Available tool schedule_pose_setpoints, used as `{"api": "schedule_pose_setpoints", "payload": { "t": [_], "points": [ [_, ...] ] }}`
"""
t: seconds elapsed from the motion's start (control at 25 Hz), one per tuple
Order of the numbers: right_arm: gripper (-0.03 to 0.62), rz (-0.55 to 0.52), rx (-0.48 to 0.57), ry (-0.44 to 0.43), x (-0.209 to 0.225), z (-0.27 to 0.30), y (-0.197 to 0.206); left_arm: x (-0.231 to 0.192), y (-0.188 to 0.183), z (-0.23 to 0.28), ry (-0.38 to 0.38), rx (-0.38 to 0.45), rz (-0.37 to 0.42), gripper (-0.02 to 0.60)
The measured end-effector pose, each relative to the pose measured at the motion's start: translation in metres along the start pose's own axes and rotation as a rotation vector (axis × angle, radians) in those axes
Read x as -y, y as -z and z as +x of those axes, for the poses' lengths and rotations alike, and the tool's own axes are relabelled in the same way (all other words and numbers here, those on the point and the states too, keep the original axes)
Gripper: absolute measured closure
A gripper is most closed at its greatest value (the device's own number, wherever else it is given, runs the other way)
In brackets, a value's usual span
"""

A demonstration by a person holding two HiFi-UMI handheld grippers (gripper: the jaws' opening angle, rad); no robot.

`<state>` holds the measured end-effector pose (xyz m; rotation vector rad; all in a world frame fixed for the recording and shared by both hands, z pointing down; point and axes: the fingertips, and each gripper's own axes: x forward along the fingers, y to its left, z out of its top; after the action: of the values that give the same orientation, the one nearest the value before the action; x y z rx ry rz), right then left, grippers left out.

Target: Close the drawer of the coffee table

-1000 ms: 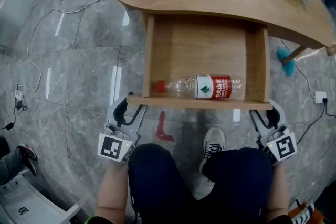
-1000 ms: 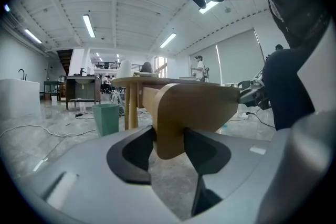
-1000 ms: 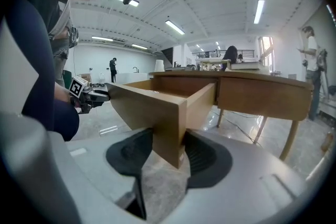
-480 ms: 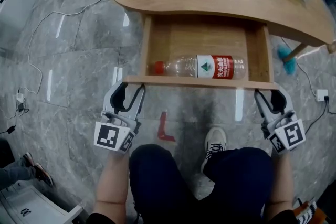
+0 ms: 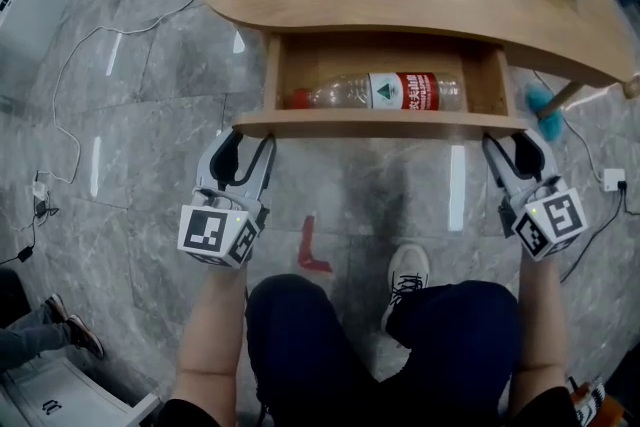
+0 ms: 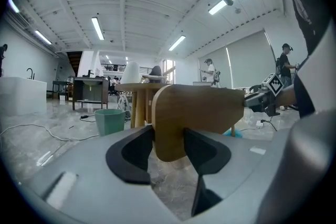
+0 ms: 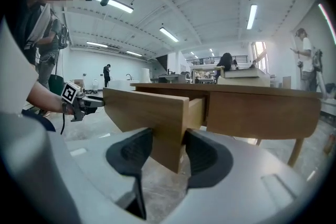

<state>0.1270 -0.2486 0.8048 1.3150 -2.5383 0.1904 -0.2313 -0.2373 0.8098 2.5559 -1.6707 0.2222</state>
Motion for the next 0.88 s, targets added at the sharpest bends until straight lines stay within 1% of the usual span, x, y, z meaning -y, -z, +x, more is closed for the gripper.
{"api": "schedule_pose_setpoints", "payload": {
  "t": [0.24, 0.44, 0.68, 0.88],
  "points": [
    [0.404, 0.026, 0.006, 0.018, 0.02, 0.02, -0.008, -0.007, -0.004, 0.025, -0.03, -0.017, -0.01, 0.39],
    [0.404, 0.035, -0.007, 0.053, 0.031, 0.041, -0.014, -0.022, -0.003, 0.047, -0.058, -0.03, -0.018, 0.39],
    [0.404, 0.055, -0.024, 0.094, 0.043, 0.059, -0.017, -0.03, -0.006, 0.066, -0.077, -0.027, -0.016, 0.39],
    [0.402, 0.075, -0.018, 0.125, 0.053, 0.073, -0.023, -0.038, -0.009, 0.081, -0.102, -0.028, -0.026, 0.391]
  ]
}}
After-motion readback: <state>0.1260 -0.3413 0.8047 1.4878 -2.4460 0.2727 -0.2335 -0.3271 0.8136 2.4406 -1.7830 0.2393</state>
